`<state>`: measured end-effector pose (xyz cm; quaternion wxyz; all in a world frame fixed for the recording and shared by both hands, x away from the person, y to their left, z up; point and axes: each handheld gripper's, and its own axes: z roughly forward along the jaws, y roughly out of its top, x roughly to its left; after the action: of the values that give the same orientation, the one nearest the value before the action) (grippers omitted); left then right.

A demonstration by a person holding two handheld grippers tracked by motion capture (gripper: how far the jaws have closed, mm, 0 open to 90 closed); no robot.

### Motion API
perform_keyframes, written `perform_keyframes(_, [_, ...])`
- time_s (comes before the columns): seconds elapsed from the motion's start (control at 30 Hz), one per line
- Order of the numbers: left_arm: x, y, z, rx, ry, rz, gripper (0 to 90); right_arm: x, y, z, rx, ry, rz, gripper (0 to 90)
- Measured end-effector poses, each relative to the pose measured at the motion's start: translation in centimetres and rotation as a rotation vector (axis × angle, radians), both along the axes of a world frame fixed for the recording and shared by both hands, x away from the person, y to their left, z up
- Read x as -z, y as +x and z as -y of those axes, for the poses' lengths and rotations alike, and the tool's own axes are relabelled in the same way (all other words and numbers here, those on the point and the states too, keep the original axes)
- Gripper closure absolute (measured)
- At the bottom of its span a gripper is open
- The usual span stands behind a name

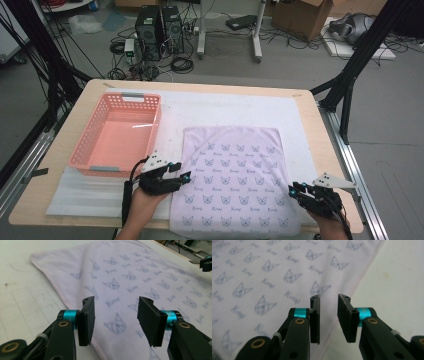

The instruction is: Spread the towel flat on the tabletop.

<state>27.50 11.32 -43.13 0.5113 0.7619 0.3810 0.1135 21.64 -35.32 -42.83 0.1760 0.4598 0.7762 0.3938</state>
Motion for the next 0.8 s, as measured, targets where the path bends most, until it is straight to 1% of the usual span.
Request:
perform_keyframes(0.07, [-0.1, 1.3, 0.5, -0.005, 0.005, -0.001, 48.1, 0.0, 1.2, 0.0, 0.005, -0.006, 0.022, 67.5])
perform_keyframes(0.13, [-0.2, 2.6, 0.9, -0.014, 0.013, 0.001, 48.3, 0.1, 2.5, 0.1, 0.020, -0.007, 0.021, 64.4])
perform_keyframes(0.17, [-0.2, 3.2, 1.1, -0.020, 0.008, 0.006, 48.3, 0.2, 3.3, 0.1, 0.027, -0.015, 0.021, 64.3])
perform_keyframes(0.2, [-0.2, 3.8, 1.3, -0.025, 0.002, -0.002, 48.5, 0.3, 4.2, 0.2, 0.036, -0.021, 0.021, 63.8])
perform_keyframes(0.23, [-0.2, 4.4, 1.4, -0.028, -0.004, -0.014, 48.4, 0.4, 5.1, 0.3, 0.047, -0.022, 0.016, 63.5])
perform_keyframes(0.27, [-0.3, 4.9, 1.6, -0.027, -0.012, -0.016, 48.4, 0.5, 6.1, 0.4, 0.060, -0.020, 0.015, 63.2])
perform_keyframes(0.3, [-0.4, 5.3, 1.7, -0.030, -0.015, -0.007, 48.5, 0.6, 7.2, 0.4, 0.074, -0.022, 0.011, 63.2])
perform_keyframes(0.33, [-0.5, 5.7, 1.8, -0.031, -0.019, -0.008, 48.7, 0.7, 8.2, 0.4, 0.085, -0.021, 0.008, 63.3])
perform_keyframes(0.37, [-0.6, 6.1, 1.8, -0.041, -0.028, -0.008, 48.8, 0.9, 9.2, 0.3, 0.095, -0.019, 0.006, 63.6])
perform_keyframes(0.4, [-0.6, 6.4, 1.8, -0.046, -0.023, -0.009, 49.1, 1.1, 10.4, 0.1, 0.107, -0.027, -0.008, 63.1])
perform_keyframes(0.47, [-0.6, 7.0, 1.8, -0.054, -0.014, -0.019, 49.1, 1.4, 11.8, -0.3, 0.122, -0.038, -0.033, 63.1])
perform_keyframes(0.5, [-0.5, 7.3, 1.8, -0.061, -0.009, -0.020, 49.1, 1.6, 12.4, -0.6, 0.128, -0.054, -0.044, 64.7])
perform_keyframes(0.53, [-0.5, 7.5, 1.7, -0.067, -0.004, -0.014, 49.1, 1.7, 12.7, -0.8, 0.130, -0.061, -0.049, 72.6])
perform_keyframes(0.57, [-0.4, 7.8, 1.7, -0.067, 0.012, -0.025, 49.5, 1.6, 12.9, -0.8, 0.123, -0.058, -0.053, 84.9])
perform_keyframes(0.6, [-0.3, 8.0, 1.8, -0.072, 0.011, -0.024, 49.5, 1.6, 12.9, -0.8, 0.117, -0.069, -0.056, 87.7])
perform_keyframes(0.67, [-0.3, 8.3, 1.9, -0.078, 0.019, -0.027, 49.5, 1.3, 12.8, -0.7, 0.136, -0.094, -0.067, 88.7])
perform_keyframes(0.7, [-0.2, 8.4, 1.9, -0.079, 0.022, -0.024, 49.7, 1.2, 12.7, -0.5, 0.152, -0.119, -0.063, 88.8])
perform_keyframes(0.73, [-0.1, 8.6, 2.0, -0.084, 0.027, -0.028, 49.9, 1.2, 12.5, -0.1, 0.164, -0.125, -0.062, 88.7])
perform_keyframes(0.8, [0.1, 9.0, 2.2, -0.085, 0.044, -0.035, 49.9, 1.3, 12.3, 0.7, 0.184, -0.103, -0.066, 88.6])
